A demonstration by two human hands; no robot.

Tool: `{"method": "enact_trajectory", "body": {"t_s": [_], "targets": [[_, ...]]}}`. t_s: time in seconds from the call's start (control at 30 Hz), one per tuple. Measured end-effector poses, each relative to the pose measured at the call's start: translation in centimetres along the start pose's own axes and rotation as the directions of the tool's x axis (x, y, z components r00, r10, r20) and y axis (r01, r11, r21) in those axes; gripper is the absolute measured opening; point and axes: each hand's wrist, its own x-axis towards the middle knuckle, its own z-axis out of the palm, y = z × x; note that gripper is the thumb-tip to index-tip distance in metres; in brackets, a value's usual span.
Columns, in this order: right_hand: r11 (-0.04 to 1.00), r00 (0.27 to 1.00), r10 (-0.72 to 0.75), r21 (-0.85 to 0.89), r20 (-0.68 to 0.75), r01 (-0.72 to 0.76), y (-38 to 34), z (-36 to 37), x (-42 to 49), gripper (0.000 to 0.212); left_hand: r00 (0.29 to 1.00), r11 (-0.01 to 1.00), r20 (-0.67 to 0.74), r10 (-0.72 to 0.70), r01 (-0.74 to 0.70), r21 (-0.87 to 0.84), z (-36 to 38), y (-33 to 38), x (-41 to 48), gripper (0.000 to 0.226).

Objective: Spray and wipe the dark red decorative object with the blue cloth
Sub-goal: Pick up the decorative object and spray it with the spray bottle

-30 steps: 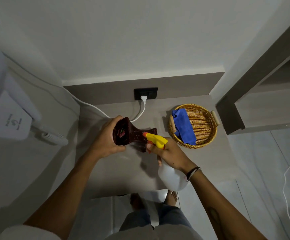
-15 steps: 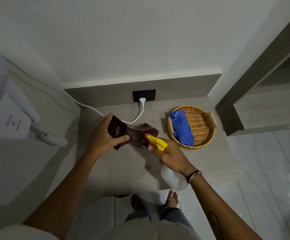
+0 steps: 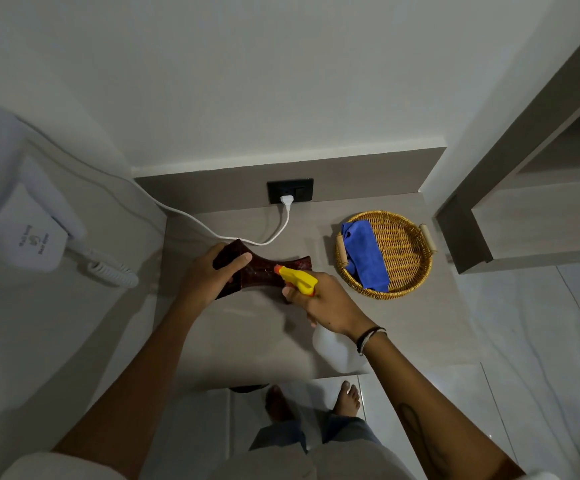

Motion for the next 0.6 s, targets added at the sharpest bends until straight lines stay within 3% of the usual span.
{"method": "enact_trajectory", "body": {"t_s": [0.13,0.27,0.37,0.47,0.6], "targets": [[0.999,1.000,-0.030,-0.044,0.004,0.030,0.5,-0.4,0.7,0.042,0.993,0.998,0.114,-0.031,0.037,-0.057,-0.2,-0.2,-0.4,0.073],[0.999,0.999,-0.030,-0.031,0.027,0.031,0.9,-0.6,0.6,0.045,0.951,0.992,0.283,0.125,-0.117,-0.045,-0.7,-1.3,-0.6,0.108],[1.000,0.999,-0.026,0.000,0.033,0.026,0.9,-0.8,0.2,0.044,0.945,0.972,0.249,0.211,-0.229,0.048,-0.9,-1.7,-0.6,0.105],[1.000,1.000,-0.018,-0.021,0.014,0.018,1.1,-1.0,-0.4,0.041,0.940,0.904,0.159,0.302,-0.335,0.267,-0.8,-1.6,-0.1,0.087],[1.000,0.999,-0.008,0.002,-0.040,0.008,1.2,-1.5,-1.6,0.031,0.958,0.932,0.123,0.260,-0.282,0.228,-0.6,-1.2,0.2,0.081]]}}
